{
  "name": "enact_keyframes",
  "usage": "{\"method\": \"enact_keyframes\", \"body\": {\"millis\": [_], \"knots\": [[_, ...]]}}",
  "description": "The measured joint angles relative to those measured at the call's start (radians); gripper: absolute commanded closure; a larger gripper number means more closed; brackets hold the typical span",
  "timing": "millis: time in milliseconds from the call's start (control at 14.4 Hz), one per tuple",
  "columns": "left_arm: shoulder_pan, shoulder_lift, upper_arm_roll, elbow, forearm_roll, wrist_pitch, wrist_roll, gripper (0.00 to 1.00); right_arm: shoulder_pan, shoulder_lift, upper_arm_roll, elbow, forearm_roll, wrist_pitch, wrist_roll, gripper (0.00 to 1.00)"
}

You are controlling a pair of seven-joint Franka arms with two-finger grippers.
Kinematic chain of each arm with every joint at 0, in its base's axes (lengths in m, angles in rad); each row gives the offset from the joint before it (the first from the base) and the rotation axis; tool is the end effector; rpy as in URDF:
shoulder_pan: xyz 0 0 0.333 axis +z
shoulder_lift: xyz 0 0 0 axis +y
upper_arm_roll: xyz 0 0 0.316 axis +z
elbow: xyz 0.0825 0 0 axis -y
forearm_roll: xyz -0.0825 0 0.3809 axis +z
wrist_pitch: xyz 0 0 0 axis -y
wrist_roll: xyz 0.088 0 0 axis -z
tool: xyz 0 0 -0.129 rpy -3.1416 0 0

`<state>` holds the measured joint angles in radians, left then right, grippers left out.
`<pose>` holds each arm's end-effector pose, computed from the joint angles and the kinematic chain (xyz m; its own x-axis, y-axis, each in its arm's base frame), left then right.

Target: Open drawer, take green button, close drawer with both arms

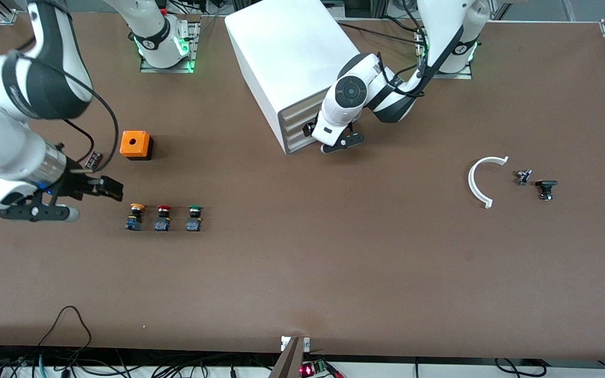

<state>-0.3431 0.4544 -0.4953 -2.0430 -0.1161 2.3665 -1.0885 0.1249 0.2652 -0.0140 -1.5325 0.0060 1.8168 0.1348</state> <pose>0.3895 -0.4367 0.2179 0.8927 0.3412 -0.2944 0.3684 -0.9288 0.0404 0.6385 0.0726 0.4837 0.9995 -0.0248 0.0187 -0.0247 -0.9997 -0.0047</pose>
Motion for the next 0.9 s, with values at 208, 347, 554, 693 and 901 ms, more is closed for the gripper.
{"method": "enact_keyframes", "body": {"millis": [208, 347, 554, 693, 901], "knots": [[-0.001, 0.000, 0.000, 0.000, 0.000, 0.002, 0.000, 0.01, 0.000, -0.072, -0.012, -0.002, 0.000, -0.058, 0.000, 0.00], [-0.001, 0.000, 0.000, 0.000, 0.000, 0.002, 0.002, 0.01, 0.000, -0.118, -0.014, -0.003, 0.000, -0.093, 0.000, 0.00], [0.007, -0.003, 0.001, 0.010, 0.000, 0.002, 0.015, 0.01, 0.000, -0.181, -0.014, -0.005, 0.000, -0.165, 0.000, 0.00], [0.047, -0.014, 0.005, 0.037, 0.001, -0.032, 0.087, 0.01, 0.000, -0.210, -0.013, -0.006, 0.000, -0.203, 0.000, 0.00], [0.172, -0.045, 0.009, 0.119, 0.045, -0.200, 0.261, 0.00, 0.000, -0.235, -0.010, -0.011, 0.000, -0.251, 0.000, 0.00]]}}
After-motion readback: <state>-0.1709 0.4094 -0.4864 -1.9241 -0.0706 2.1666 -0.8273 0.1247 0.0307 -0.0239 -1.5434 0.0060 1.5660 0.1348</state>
